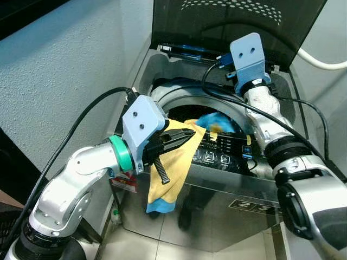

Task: Clothes washing

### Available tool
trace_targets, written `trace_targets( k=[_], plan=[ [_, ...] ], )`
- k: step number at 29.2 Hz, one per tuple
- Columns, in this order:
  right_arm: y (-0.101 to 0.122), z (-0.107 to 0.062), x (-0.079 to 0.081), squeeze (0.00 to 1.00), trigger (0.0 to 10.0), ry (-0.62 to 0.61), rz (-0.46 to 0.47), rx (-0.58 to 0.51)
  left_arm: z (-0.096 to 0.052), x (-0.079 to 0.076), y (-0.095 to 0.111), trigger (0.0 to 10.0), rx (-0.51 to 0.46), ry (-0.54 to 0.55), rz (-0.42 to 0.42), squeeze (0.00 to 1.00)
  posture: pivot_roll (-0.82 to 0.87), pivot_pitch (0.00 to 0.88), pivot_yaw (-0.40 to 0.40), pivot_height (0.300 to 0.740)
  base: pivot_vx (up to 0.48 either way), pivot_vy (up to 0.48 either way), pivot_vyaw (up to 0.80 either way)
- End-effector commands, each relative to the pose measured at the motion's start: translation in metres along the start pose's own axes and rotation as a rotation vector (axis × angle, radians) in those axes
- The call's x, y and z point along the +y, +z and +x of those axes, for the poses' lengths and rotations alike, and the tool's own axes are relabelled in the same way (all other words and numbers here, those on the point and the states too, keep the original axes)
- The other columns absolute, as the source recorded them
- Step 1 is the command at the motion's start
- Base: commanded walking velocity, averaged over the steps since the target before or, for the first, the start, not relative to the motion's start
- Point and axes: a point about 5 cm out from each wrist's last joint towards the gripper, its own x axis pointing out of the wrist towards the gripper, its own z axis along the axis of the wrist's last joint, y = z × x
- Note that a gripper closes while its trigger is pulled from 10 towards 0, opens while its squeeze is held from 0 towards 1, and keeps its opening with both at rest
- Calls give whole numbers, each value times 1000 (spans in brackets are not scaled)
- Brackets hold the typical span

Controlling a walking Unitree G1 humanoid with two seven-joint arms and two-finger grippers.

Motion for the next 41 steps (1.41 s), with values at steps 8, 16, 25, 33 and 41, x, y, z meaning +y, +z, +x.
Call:
trace_targets(
  k=[8, 16, 25, 33, 41],
  plan=[
    [-3, -9, 0, 1000, 10000, 200, 123, -41, 0, -5, 0, 10000, 9, -27, 1, 0, 95, 102, -21, 740, 0, 0, 0],
    [7, -35, 7, 0, 10000, 499, 322, -154, -4, -3, 3, 10000, 7, -21, 9, 0, 101, 103, -19, 740, 0, 0, 0],
    [12, -67, 28, 0, 10000, 766, 360, -186, -5, -3, 4, 10000, 13, -36, 15, 0, 97, 103, -11, 740, 0, 0, 0],
    [14, -93, 47, 0, 10000, 986, 368, -174, -6, -3, 4, 10000, 17, -43, 16, 0, 97, 103, -11, 740, 0, 0, 0],
    [14, -114, 64, 0, 10000, 1128, 343, -126, -8, -4, 3, 10000, 25, -53, 17, 0, 96, 102, -12, 740, 0, 0, 0]
  ],
)
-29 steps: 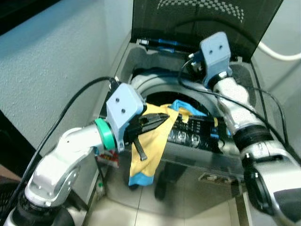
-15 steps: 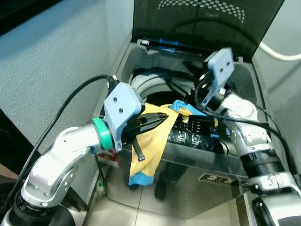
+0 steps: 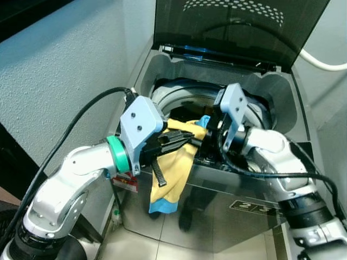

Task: Clothes washing

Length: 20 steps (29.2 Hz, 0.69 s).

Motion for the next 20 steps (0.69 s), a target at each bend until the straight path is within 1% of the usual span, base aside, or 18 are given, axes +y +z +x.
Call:
trace_targets(
  k=[1, 6, 8, 16, 18, 19, 20],
  plan=[
    [-3, -1, 7, 0, 10000, 38, 6, 31, -3, -4, 1, 10000, 5, -23, 4, 0, 96, 102, -12, 740, 0, 0, 0],
    [-12, -1, 11, 0, 10000, 47, -5, 86, -5, -4, 1, 10000, 12, -28, 7, 0, 97, 103, -13, 740, 0, 0, 0],
    [-18, -3, 9, 0, 10000, 28, -34, 129, -5, -5, 1, 10000, 14, -29, 8, 0, 99, 104, -14, 740, 0, 0, 0],
    [-19, -7, 5, 0, 10000, 3, -56, 165, -5, -6, 0, 10000, 17, -30, 6, 0, 97, 106, -16, 740, 0, 0, 0],
    [-19, -9, 3, 0, 9843, -4, -65, 177, -5, -6, 0, 10000, 17, -31, 5, 0, 96, 106, -16, 740, 0, 0, 0],
    [-20, -11, 2, 0, 4392, -9, -71, 187, -5, -6, 0, 10000, 18, -30, 5, 0, 94, 106, -16, 740, 0, 0, 0],
    [-20, -11, 2, 0, 4392, -9, -71, 187, -5, -6, 0, 10000, 18, -30, 5, 0, 94, 106, -16, 740, 0, 0, 0]
  ],
)
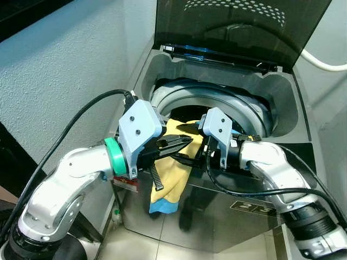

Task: Clothes washing

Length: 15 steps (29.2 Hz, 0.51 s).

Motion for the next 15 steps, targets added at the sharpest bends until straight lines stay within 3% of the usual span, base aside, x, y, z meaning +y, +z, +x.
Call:
trace_targets(
  k=[1, 2, 3, 15],
  plan=[
    [-5, -4, 1, 0, 3569, -2, -4, 31, -1, -3, -1, 10000, 5, -12, -7, 0, 92, 105, -16, 740, 0, 0, 0],
    [-6, -5, 0, 0, 667, -3, -7, 38, -1, -3, -1, 10000, 5, -11, -7, 0, 92, 105, -16, 740, 0, 0, 0],
    [-7, -6, 1, 0, 0, -1, -6, 43, -1, -3, -1, 10000, 6, -10, -6, 0, 91, 104, -17, 740, 0, 0, 0],
    [-6, -7, 1, 0, 0, 3, -3, 31, -2, -3, -2, 10000, 8, -2, -5, 0, 93, 100, -19, 740, 0, 0, 0]
  ],
)
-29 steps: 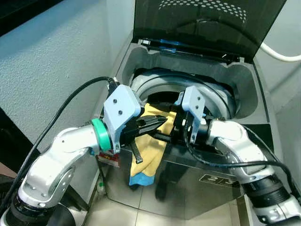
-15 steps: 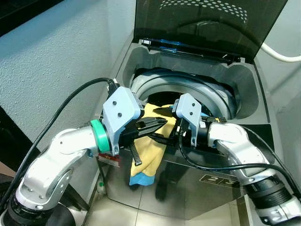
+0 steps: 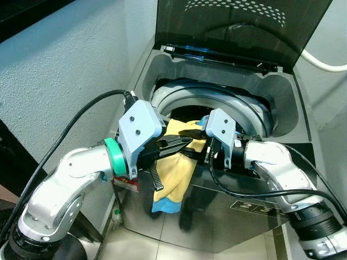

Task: Clothes washing

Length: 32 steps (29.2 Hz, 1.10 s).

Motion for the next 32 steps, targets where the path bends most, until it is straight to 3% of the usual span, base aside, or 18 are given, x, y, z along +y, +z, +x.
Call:
trace_targets(
  k=[1, 9, 14, 22, 25, 26, 27, 30, 31, 32],
  plan=[
    [-5, -3, 2, 0, 0, -1, 14, 14, -1, -3, -1, 10000, 6, -3, -4, 0, 93, 99, -20, 740, 0, 0, 0],
    [-4, -3, 1, 0, 0, -6, 18, 0, -1, -3, -2, 10000, 7, -2, -5, 0, 93, 98, -20, 740, 0, 0, 0],
    [11, -3, -24, 0, 0, -207, 7, -100, -1, -3, -2, 10000, 7, -2, -6, 0, 95, 107, -17, 740, 0, 0, 0],
    [25, -7, -48, 0, 0, -391, -15, -177, 0, -3, -2, 10000, 7, -1, -6, 0, 96, 109, -18, 740, 0, 0, 0],
    [32, -9, -62, 0, 0, -493, -18, -214, 0, -3, -2, 10000, 7, 1, -8, 0, 97, 112, -18, 740, 0, 0, 0],
    [37, -11, -71, 0, 0, -577, -22, -229, 0, -4, -2, 10000, 6, 1, -9, 0, 97, 112, -18, 740, 0, 0, 0],
    [41, -11, -79, 0, 3333, -647, -31, -241, 0, -4, -2, 10000, 5, 1, -12, 0, 97, 112, -18, 740, 0, 0, 0],
    [43, -11, -84, 0, 3333, -692, -37, -250, 0, -4, -2, 10000, 5, 1, -13, 0, 97, 112, -18, 740, 0, 0, 0],
    [45, -12, -89, 0, 10000, -741, -38, -255, 1, -4, -2, 10000, 4, 1, -14, 0, 97, 112, -19, 740, 0, 0, 0],
    [47, -13, -96, 0, 10000, -812, -37, -260, 1, -5, -2, 10000, 3, 1, -16, 0, 97, 112, -19, 740, 0, 0, 0]
  ],
)
